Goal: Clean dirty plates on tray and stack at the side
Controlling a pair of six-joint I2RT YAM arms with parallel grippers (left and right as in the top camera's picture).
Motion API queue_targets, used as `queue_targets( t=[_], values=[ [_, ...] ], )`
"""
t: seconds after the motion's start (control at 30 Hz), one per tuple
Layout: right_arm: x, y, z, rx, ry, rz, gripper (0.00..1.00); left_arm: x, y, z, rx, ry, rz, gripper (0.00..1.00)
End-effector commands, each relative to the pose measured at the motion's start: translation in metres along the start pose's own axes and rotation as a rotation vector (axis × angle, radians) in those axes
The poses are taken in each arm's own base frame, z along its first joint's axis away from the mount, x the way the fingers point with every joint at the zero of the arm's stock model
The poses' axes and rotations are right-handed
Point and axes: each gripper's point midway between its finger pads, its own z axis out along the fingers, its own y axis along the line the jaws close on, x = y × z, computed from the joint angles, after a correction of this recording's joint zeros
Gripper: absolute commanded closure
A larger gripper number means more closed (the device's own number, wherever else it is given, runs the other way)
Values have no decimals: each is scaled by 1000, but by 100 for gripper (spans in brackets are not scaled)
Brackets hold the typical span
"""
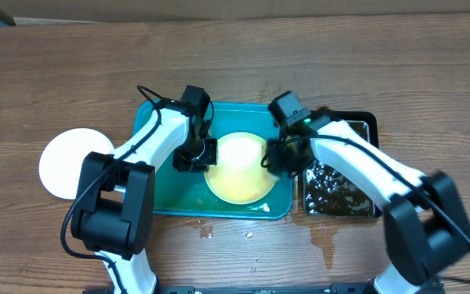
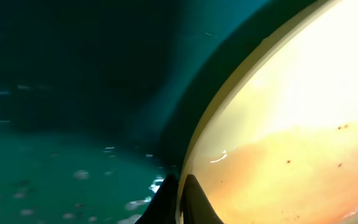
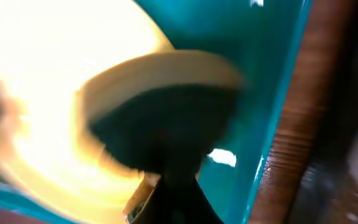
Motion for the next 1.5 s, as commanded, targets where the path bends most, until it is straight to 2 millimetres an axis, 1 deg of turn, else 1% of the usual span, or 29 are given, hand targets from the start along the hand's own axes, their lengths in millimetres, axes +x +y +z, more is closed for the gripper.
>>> queue_targets(
  t=[0.0, 0.03, 0.1, 0.13, 0.2, 0.23, 0.37, 0.47, 0.53, 0.63, 0.7, 0.73, 0.8, 0.83, 0.9, 0.93, 1.03, 1.13, 1.2, 1.3, 1.33, 1.4, 1.47],
  values=[
    [-30, 22, -66, -83, -198, -47, 96, -11, 16, -29, -70, -109, -21, 96],
    [-32, 23, -77, -96, -225, -46, 96, -12, 16, -36, -73, -132, -20, 96],
    [-34, 20, -92, -109, -259, -37, 96, -13, 18, -49, -85, -172, -18, 96],
    [-35, 15, -99, -107, -271, -26, 96, -13, 20, -56, -98, -193, -18, 96],
    [-35, 2, -105, -76, -278, 1, 96, -13, 24, -69, -123, -228, -19, 96],
    [-34, -7, -106, -47, -277, 19, 96, -12, 27, -75, -137, -245, -20, 96],
    [-27, -61, -105, 135, -240, 110, 96, -10, 41, -102, -222, -324, -32, 96],
    [-20, -87, -105, 222, -216, 151, 96, -7, 50, -119, -296, -377, -30, 96],
    [-16, -97, -103, 246, -196, 166, 96, -7, 54, -128, -345, -407, -24, 96],
    [-8, -109, -98, 269, -163, 172, 96, -2, 59, -134, -420, -414, -5, 96],
    [-4, -114, -94, 278, -147, 181, 96, 3, 63, -135, -451, -411, -34, 96],
    [-2, -116, -92, 281, -140, 182, 96, 4, 60, -134, -439, -410, -47, 96],
    [0, -117, -89, 285, -132, 180, 96, 4, 52, -131, -421, -402, -3, 96],
    [1, -117, -89, 286, -130, 180, 96, 4, 53, -133, -445, -404, 21, 96],
    [1, -117, -89, 286, -130, 180, 96, 3, 67, -145, -573, -445, -3, 96],
    [1, -117, -89, 286, -130, 180, 96, 3, 70, -149, -604, -462, -17, 96],
    [0, -117, -89, 286, -131, 180, 96, 1, 73, -156, -666, -495, -13, 96],
    [-1, -117, -89, 283, -135, 180, 96, -1, 77, -174, -795, -555, 6, 96],
    [-1, -117, -89, 283, -136, 180, 96, -2, 75, -185, -878, -594, 37, 96],
    [-1, -117, -89, 283, -136, 180, 96, -3, 61, -201, -982, -666, 104, 96],
    [-1, -117, -89, 283, -136, 180, 96, -2, 48, -209, -1024, -715, 143, 96],
    [-1, -117, -89, 283, -136, 180, 96, 0, 28, -221, -1086, -793, 196, 96],
    [-1, -117, -89, 283, -136, 180, 96, 3, 12, -229, -1127, -855, 231, 96]
  ],
)
